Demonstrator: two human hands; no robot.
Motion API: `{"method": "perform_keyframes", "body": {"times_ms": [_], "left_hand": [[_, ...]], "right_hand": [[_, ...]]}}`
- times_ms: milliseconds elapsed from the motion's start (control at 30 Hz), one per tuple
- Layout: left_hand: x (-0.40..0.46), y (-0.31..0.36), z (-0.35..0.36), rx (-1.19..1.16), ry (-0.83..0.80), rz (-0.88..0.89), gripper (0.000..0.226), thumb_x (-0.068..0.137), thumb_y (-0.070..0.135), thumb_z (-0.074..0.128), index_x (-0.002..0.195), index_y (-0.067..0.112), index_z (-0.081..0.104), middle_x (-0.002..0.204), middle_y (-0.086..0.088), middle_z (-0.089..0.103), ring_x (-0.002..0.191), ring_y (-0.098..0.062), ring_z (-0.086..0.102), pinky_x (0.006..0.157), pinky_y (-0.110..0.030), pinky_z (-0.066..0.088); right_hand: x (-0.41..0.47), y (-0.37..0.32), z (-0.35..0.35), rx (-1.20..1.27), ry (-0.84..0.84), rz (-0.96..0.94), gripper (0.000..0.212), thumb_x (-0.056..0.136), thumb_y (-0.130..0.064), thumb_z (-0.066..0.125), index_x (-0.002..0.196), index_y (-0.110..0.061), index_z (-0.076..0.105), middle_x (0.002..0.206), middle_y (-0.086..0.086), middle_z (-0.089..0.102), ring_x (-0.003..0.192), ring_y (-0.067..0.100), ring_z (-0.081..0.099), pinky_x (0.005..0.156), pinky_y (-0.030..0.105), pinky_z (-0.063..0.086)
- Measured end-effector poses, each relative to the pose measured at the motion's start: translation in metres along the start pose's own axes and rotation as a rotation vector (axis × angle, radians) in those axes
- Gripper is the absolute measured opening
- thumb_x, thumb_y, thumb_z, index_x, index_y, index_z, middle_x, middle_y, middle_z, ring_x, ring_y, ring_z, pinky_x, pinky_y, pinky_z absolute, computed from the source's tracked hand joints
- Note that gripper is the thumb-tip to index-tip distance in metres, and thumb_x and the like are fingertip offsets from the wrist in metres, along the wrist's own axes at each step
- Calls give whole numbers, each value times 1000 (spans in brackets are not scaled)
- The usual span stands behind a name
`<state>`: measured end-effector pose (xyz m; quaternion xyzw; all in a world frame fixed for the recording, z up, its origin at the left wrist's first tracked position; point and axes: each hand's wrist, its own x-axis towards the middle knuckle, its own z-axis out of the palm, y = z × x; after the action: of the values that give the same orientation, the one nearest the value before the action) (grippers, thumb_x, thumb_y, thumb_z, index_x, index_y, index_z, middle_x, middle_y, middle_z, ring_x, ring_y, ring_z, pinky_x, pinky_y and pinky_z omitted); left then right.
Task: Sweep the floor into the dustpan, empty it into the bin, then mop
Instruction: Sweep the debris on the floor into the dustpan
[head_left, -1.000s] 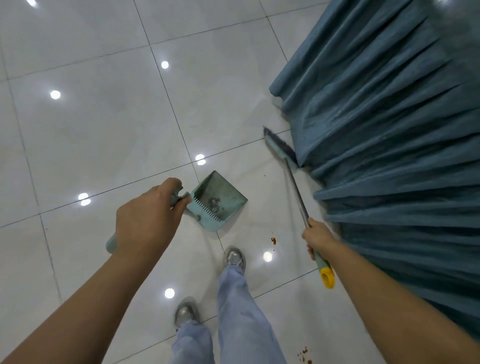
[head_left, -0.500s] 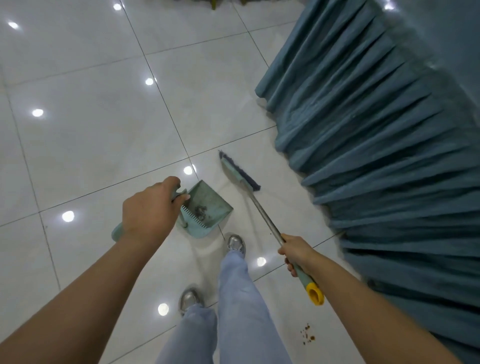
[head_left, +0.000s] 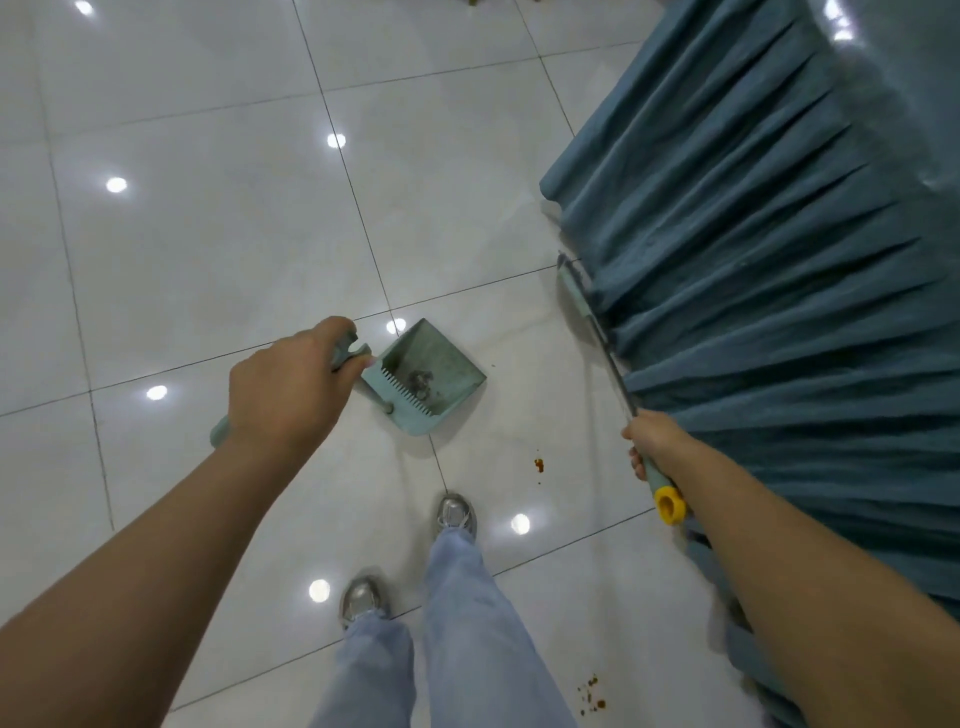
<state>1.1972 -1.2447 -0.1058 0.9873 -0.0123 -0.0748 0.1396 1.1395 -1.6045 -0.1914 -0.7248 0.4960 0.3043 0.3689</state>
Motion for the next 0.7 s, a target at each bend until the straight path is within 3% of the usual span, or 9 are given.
{"method": "perform_keyframes", "body": {"times_ms": [167,367,500,700], "left_hand": [[25,14,5,31,-15,14,26,90,50,54,105,28,56,90,2,68,79,-29,61,61,-33,46],[40,18,18,44,-38,7,26,89,49,56,105,28,58,91,-1,70,79,-32,64,61,-34,45],[48,12,16,28,-25,-3,27,87,48,59,103,27,60,89,-2,70,78,-32,63,59,-31,42],[55,14,16,35,-13,-27,27,87,47,60,103,26,60,90,-2,70,80,-32,64,60,-32,42]], "right_hand": [[40,-35,-11,-18,-8,82,12,96,-4,37,105,-4,45,65,12,42,49,20,39,44,28,34],[22,-29,13,-171,-155,75,25,97,-4,34,119,-3,47,66,15,48,49,22,45,44,29,41],[-10,15,9,-204,-232,45,52,96,-8,35,145,-26,34,75,11,50,54,18,45,43,24,41],[5,22,-12,-60,-129,44,57,95,-10,43,146,-34,34,72,10,47,55,18,42,43,23,38]]}}
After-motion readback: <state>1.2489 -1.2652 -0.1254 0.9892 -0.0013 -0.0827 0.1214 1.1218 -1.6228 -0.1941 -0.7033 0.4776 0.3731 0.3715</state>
